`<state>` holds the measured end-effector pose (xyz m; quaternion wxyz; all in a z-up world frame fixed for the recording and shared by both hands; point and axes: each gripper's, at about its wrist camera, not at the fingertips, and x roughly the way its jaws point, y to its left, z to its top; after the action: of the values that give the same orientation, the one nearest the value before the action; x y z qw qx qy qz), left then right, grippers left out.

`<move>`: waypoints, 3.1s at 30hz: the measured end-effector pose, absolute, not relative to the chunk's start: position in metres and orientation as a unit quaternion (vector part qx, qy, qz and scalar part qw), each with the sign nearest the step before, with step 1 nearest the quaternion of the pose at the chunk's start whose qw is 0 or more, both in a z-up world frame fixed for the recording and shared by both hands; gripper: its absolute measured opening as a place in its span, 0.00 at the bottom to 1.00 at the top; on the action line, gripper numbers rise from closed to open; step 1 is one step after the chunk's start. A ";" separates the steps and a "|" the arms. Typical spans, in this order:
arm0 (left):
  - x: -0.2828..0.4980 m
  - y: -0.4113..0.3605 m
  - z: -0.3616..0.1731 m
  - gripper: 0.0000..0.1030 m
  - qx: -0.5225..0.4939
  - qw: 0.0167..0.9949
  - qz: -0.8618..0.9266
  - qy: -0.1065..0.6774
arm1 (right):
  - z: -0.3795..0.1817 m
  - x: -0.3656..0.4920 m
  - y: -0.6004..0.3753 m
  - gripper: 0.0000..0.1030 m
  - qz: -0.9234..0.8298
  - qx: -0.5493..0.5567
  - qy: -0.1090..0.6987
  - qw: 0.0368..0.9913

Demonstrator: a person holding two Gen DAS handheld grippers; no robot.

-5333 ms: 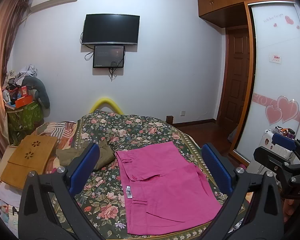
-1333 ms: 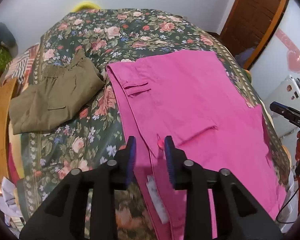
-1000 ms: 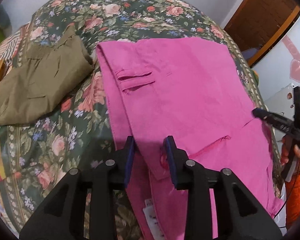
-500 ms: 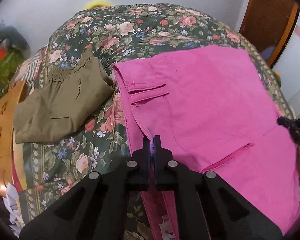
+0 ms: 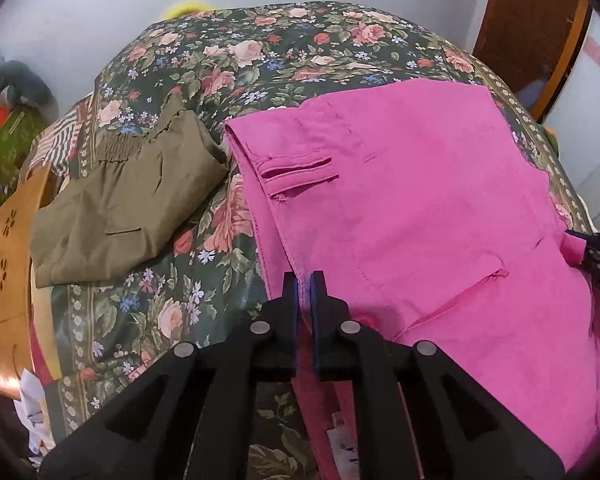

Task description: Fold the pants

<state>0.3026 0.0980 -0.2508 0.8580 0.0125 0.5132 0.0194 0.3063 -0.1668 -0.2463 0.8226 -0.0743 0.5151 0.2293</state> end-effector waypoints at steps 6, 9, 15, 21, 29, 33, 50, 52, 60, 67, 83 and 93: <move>0.293 0.107 -0.241 0.10 0.020 0.859 0.016 0.511 | -0.247 0.316 -0.205 0.35 0.183 -0.062 0.524 0.829; 0.291 0.123 -0.222 0.19 -0.018 0.867 0.008 0.498 | -0.226 0.313 -0.211 0.39 0.184 -0.078 0.502 0.842; 0.310 0.138 -0.193 0.61 -0.023 0.893 0.037 0.448 | -0.192 0.338 -0.191 0.39 0.203 -0.069 0.462 0.861; 0.353 0.141 -0.198 0.61 -0.020 0.887 0.032 0.460 | -0.180 0.374 -0.158 0.39 0.226 -0.060 0.448 0.863; 0.385 0.149 -0.229 0.61 -0.043 0.875 0.018 0.482 | -0.180 0.422 -0.142 0.45 0.235 -0.042 0.437 0.867; 0.393 0.147 -0.245 0.43 -0.047 0.868 0.002 0.495 | -0.200 0.440 -0.130 0.51 0.249 -0.035 0.456 0.854; 0.393 0.132 -0.210 0.13 -0.010 0.891 0.014 0.454 | -0.206 0.455 -0.122 0.04 0.268 0.013 0.439 0.858; 0.394 0.137 -0.196 0.13 -0.012 0.897 0.023 0.441 | -0.181 0.451 -0.127 0.04 0.274 0.024 0.414 0.868; 0.371 0.135 -0.129 0.13 -0.004 0.927 0.021 0.374 | -0.084 0.411 -0.131 0.04 0.301 0.018 0.321 0.898; 0.319 0.109 -0.125 0.12 0.050 0.925 0.008 0.376 | -0.091 0.348 -0.139 0.04 0.319 -0.011 0.332 0.888; 0.199 0.087 -0.208 0.07 0.077 0.878 -0.006 0.473 | -0.179 0.241 -0.167 0.05 0.302 -0.031 0.441 0.844; 0.166 0.084 -0.207 0.08 0.076 0.874 -0.015 0.480 | -0.178 0.213 -0.173 0.58 0.253 -0.004 0.480 0.840</move>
<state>0.1662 0.0842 -0.2073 0.8738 0.0756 0.4801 -0.0147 0.2132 -0.1731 -0.1780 0.8400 -0.0043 0.4798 0.2534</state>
